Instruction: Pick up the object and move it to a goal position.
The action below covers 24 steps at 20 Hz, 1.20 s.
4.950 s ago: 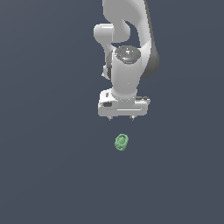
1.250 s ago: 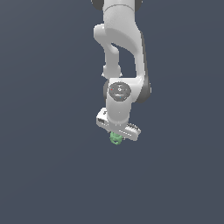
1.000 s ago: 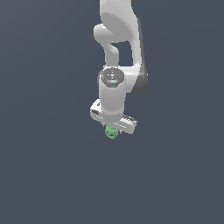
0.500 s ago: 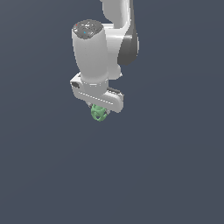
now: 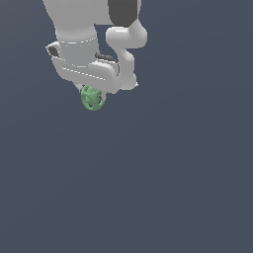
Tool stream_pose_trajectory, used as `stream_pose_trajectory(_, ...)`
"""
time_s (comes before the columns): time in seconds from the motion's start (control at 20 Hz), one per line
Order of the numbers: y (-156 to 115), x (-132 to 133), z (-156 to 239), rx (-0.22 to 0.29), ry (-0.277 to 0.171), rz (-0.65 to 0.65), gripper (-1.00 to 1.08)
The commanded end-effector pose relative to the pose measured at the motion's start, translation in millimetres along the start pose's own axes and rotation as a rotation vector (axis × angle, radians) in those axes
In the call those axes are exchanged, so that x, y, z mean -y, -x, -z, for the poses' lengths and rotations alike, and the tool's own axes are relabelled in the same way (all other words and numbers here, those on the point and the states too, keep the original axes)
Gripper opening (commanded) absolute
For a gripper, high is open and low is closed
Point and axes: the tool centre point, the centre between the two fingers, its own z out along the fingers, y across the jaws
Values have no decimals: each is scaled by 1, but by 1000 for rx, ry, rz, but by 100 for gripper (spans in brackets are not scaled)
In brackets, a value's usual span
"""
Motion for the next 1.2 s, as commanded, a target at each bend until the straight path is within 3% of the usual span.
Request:
stream_pose_trajectory(0.0,1,-16,27,1,0,0,-100)
stream_pose_trajectory(0.55,2,-73,125,0,2,1,-100)
stream_pose_trajectory(1.15,-1,-95,164,-1,3,1,-100)
